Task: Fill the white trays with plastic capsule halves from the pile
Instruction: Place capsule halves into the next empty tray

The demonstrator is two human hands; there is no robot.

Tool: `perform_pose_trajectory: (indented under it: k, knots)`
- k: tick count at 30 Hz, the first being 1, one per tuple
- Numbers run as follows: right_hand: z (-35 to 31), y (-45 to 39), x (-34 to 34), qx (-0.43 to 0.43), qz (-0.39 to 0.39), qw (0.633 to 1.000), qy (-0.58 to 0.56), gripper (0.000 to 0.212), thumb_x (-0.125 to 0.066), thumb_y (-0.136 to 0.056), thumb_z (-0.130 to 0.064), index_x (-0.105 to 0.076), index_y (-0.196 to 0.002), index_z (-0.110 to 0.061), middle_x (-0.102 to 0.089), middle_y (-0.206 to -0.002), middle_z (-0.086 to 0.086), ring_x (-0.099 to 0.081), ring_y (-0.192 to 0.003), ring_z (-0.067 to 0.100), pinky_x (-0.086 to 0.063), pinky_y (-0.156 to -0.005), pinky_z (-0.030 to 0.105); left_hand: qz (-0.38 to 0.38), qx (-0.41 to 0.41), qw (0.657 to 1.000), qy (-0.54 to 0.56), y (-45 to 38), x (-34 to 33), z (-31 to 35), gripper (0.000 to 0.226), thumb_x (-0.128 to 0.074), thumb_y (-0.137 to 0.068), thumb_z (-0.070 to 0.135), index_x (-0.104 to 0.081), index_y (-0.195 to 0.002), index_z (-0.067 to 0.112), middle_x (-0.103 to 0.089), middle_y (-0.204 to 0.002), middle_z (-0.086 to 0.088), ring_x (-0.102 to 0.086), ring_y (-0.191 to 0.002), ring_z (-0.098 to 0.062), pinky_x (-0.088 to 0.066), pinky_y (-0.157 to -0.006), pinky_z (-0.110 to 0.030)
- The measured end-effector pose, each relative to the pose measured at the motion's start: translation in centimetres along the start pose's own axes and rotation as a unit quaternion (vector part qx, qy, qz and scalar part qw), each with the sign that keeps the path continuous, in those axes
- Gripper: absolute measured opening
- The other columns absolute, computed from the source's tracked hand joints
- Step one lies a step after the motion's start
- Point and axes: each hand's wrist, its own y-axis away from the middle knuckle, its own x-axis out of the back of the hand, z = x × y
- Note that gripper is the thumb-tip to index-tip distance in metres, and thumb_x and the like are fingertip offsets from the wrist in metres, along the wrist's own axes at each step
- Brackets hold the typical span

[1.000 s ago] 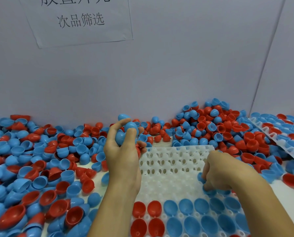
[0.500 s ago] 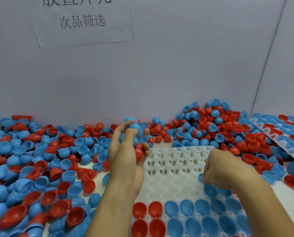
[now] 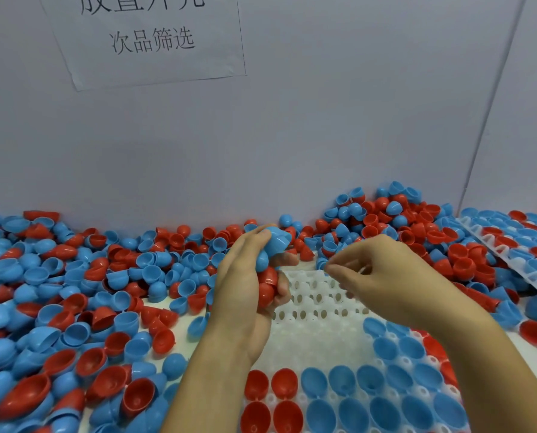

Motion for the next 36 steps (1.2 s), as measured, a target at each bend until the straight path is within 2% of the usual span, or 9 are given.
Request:
perform_pose_trajectory:
  k: [2, 4, 10, 16, 22, 26, 30, 34, 36]
  knots:
    - [-1.2, 0.0, -0.5, 0.043, 0.013, 0.997, -0.065, 0.017, -0.060, -0.094, -0.044, -0.073, -0.101, -0.036, -0.069, -0.080, -0.020, -0.066, -0.076, -0.008, -0.050, -0.063, 0.013, -0.012, 0.002, 1.000, -0.017, 0.0, -0.1, -0.1, 0.026, -0.058, -0.098, 0.032, -0.066, -0.110, 0.010, -0.068, -0.072, -0.008, -0.049, -0.042, -0.011, -0.041, -0.041, -0.020]
    - [-2.1, -0.1, -1.1, 0.071, 0.031, 0.991, -0.109, 0.015, -0.061, -0.093, -0.044, -0.073, -0.098, -0.038, -0.070, -0.085, -0.025, -0.064, -0.082, -0.011, -0.051, -0.066, 0.009, -0.027, 0.007, 0.999, -0.029, 0.0, -0.1, -0.2, 0.026, -0.058, -0.099, 0.034, -0.067, -0.107, 0.011, -0.066, -0.070, -0.007, -0.050, -0.044, -0.012, -0.042, -0.044, -0.021]
    - [-2.7, -0.4, -1.9, 0.076, 0.086, 0.980, -0.160, 0.007, -0.067, -0.089, -0.041, -0.073, -0.086, -0.038, -0.070, -0.083, -0.027, -0.064, -0.084, -0.005, -0.050, -0.069, 0.008, -0.055, 0.016, 0.997, -0.054, 0.1, -0.2, -0.3, 0.028, -0.054, -0.101, 0.038, -0.066, -0.104, 0.012, -0.062, -0.065, -0.007, -0.049, -0.042, -0.014, -0.041, -0.041, -0.022]
    - [-2.6, -0.8, -2.8, 0.055, 0.188, 0.967, -0.163, 0.014, -0.075, -0.085, -0.027, -0.070, -0.075, -0.035, -0.068, -0.068, -0.020, -0.064, -0.070, -0.007, -0.045, -0.059, 0.002, -0.061, 0.020, 0.995, -0.077, 0.2, -0.4, -0.5, 0.029, -0.053, -0.101, 0.040, -0.064, -0.102, 0.013, -0.064, -0.065, -0.009, -0.046, -0.038, -0.014, -0.038, -0.039, -0.023]
    - [-2.5, -0.9, -3.6, 0.061, 0.197, 0.970, -0.129, 0.031, -0.077, -0.082, -0.017, -0.063, -0.061, -0.036, -0.063, -0.057, -0.019, -0.061, -0.070, -0.010, -0.043, -0.058, 0.002, 0.000, 0.021, 0.995, -0.100, -0.2, -0.5, -1.0, 0.027, -0.056, -0.101, 0.039, -0.062, -0.095, 0.013, -0.066, -0.062, -0.007, -0.046, -0.036, -0.014, -0.035, -0.036, -0.022]
    - [-2.6, -1.0, -3.9, 0.059, 0.204, 0.968, -0.134, 0.031, -0.074, -0.081, -0.013, -0.062, -0.064, -0.036, -0.063, -0.060, -0.018, -0.061, -0.072, -0.012, -0.043, -0.055, 0.001, 0.036, 0.029, 0.993, -0.112, -0.3, -0.5, -1.1, 0.024, -0.058, -0.099, 0.041, -0.061, -0.096, 0.017, -0.063, -0.065, 0.000, -0.047, -0.039, -0.014, -0.038, -0.038, -0.023]
    - [-2.5, -1.1, -4.0, 0.059, 0.208, 0.964, -0.155, 0.029, -0.073, -0.084, -0.012, -0.064, -0.072, -0.036, -0.067, -0.068, -0.016, -0.065, -0.068, -0.007, -0.050, -0.058, 0.005, 0.036, 0.066, 0.994, -0.081, -0.2, -0.7, -1.0, 0.028, -0.060, -0.098, 0.042, -0.063, -0.111, 0.018, -0.060, -0.081, -0.007, -0.048, -0.040, -0.012, -0.040, -0.038, -0.024]
    - [-2.5, -1.2, -4.1, 0.054, 0.218, 0.959, -0.172, 0.019, -0.073, -0.085, -0.016, -0.067, -0.081, -0.033, -0.069, -0.073, -0.011, -0.069, -0.066, 0.003, -0.058, -0.061, 0.018, 0.028, 0.101, 0.994, -0.012, 0.0, -0.7, -0.8, 0.039, -0.058, -0.098, 0.040, -0.060, -0.126, 0.012, -0.060, -0.062, -0.003, -0.049, -0.039, -0.014, -0.041, -0.037, -0.021]
    - [-2.6, -1.2, -4.1, 0.060, 0.221, 0.958, -0.173, 0.019, -0.072, -0.085, -0.014, -0.068, -0.081, -0.033, -0.069, -0.073, -0.011, -0.067, -0.068, 0.001, -0.056, -0.061, 0.016, 0.016, 0.118, 0.993, 0.003, 0.1, -0.5, -0.6, 0.039, -0.055, -0.099, 0.040, -0.061, -0.124, 0.011, -0.063, -0.058, -0.001, -0.052, -0.042, -0.013, -0.041, -0.038, -0.021]
